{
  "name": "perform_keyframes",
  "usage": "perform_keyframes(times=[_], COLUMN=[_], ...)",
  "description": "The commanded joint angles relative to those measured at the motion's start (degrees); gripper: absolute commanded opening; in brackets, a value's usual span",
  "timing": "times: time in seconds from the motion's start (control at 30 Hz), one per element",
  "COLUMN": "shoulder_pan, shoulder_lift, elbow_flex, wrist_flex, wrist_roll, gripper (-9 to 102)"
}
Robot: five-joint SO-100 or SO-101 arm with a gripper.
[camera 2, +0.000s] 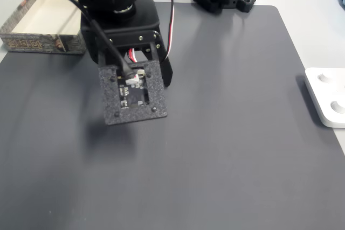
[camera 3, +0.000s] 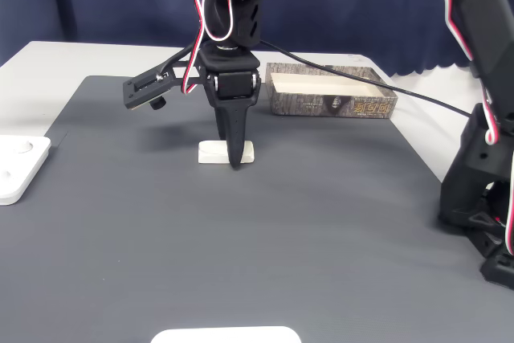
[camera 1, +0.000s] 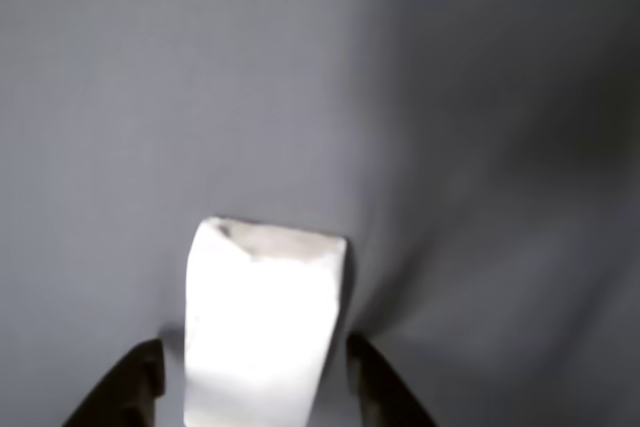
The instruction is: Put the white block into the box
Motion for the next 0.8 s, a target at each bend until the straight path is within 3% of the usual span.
perform_keyframes(times=[0.0,0.43,0.77], shoulder_pan=[-1.58,-2.2,-2.81], shoulder_lift=[0.62,0.53,0.88], elbow_flex=[-3.69,-3.34,-3.16], wrist_flex=[-0.44,0.09,3.52], wrist_roll=[0.35,1.32,5.19], gripper=[25,14,-2])
